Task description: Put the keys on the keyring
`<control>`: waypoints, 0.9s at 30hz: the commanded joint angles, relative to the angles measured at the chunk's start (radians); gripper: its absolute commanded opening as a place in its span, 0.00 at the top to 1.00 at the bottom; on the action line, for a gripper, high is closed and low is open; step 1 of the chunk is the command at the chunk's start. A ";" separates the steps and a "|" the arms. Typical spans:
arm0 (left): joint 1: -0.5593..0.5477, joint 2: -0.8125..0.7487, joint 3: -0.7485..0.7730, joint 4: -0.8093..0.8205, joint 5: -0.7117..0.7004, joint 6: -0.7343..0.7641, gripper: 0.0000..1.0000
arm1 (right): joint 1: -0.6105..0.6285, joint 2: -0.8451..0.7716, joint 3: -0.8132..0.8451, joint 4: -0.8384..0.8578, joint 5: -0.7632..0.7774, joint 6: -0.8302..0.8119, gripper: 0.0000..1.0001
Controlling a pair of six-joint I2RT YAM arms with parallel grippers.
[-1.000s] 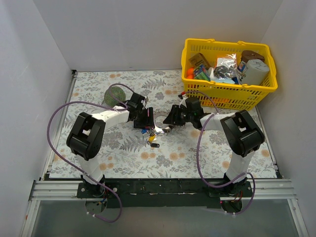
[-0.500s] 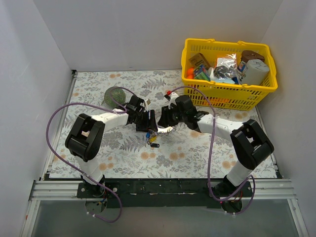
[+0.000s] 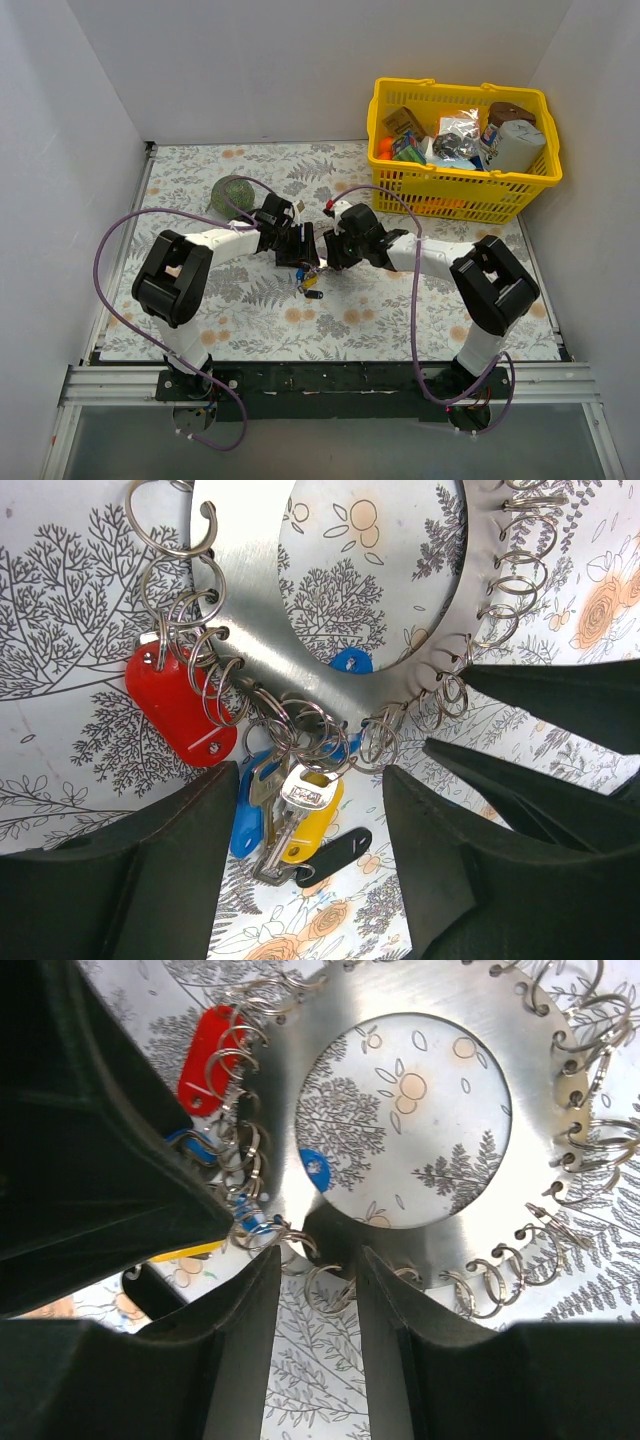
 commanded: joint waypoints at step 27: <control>-0.004 0.000 -0.022 -0.016 -0.068 0.003 0.41 | 0.035 -0.027 0.006 0.022 -0.040 -0.029 0.59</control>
